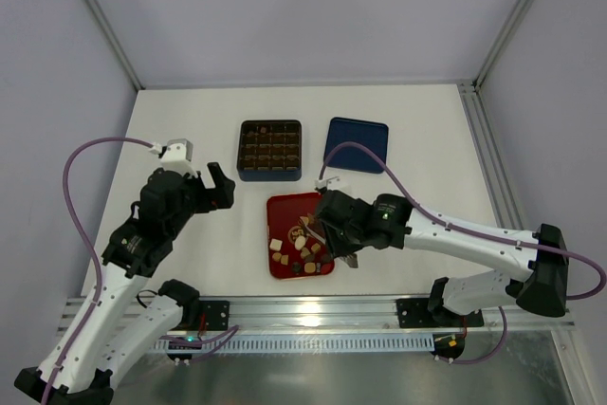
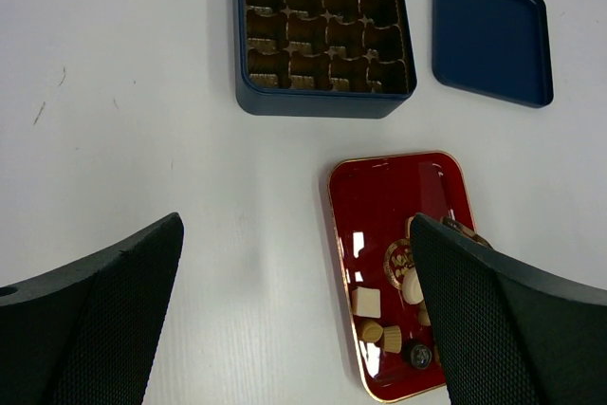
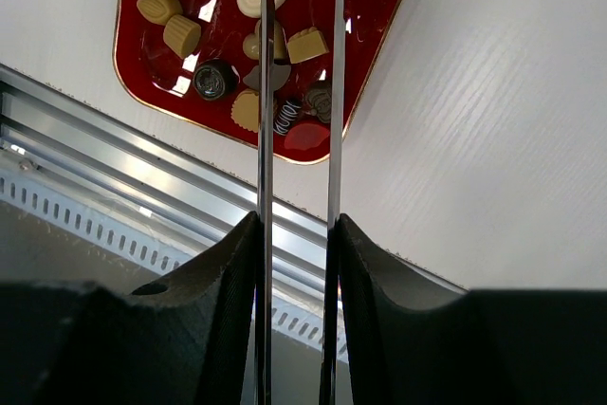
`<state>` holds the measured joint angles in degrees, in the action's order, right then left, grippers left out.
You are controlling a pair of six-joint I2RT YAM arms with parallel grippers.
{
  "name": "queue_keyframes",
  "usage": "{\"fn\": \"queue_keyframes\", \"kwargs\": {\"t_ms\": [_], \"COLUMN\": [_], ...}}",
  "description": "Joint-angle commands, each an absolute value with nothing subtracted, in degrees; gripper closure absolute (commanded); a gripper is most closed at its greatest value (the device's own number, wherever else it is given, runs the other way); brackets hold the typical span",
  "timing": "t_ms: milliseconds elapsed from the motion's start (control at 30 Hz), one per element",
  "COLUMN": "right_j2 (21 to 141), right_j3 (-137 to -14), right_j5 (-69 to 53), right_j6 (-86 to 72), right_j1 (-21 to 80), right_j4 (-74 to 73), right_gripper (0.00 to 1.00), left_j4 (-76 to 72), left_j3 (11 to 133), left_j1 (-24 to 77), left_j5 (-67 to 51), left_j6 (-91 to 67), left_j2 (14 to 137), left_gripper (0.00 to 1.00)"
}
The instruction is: Pack the chocolate
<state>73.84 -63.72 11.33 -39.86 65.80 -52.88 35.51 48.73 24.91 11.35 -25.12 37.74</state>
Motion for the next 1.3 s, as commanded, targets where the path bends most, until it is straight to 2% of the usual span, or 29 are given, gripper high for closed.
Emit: {"fn": "queue_keyframes", "kwargs": {"t_ms": [0, 700, 800, 1267], "right_j2": [72.25, 73.92, 74.09, 72.6], "right_j3": [-63.11, -61.87, -62.31, -69.86], "right_j5": [11.43, 10.98, 11.16, 15.11], "right_j6": [-41.22, -41.49, -41.31, -38.32], "right_j1": [66.45, 66.88, 66.88, 66.8], "right_j4": [-50.8, -49.13, -49.48, -55.28], "right_gripper": [0.61, 0.66, 0.71, 0.73], "left_j4": [35.42, 35.16, 35.16, 35.16], "left_j3": [49.75, 49.92, 49.83, 49.83], "left_j1": [25.05, 25.05, 25.05, 25.05], "left_j5": [11.43, 11.34, 11.25, 11.6], "left_j6": [-25.4, -25.31, -25.4, -25.4], "left_j2": [37.44, 37.79, 37.88, 37.53], "left_gripper": [0.01, 0.0, 0.0, 0.0]}}
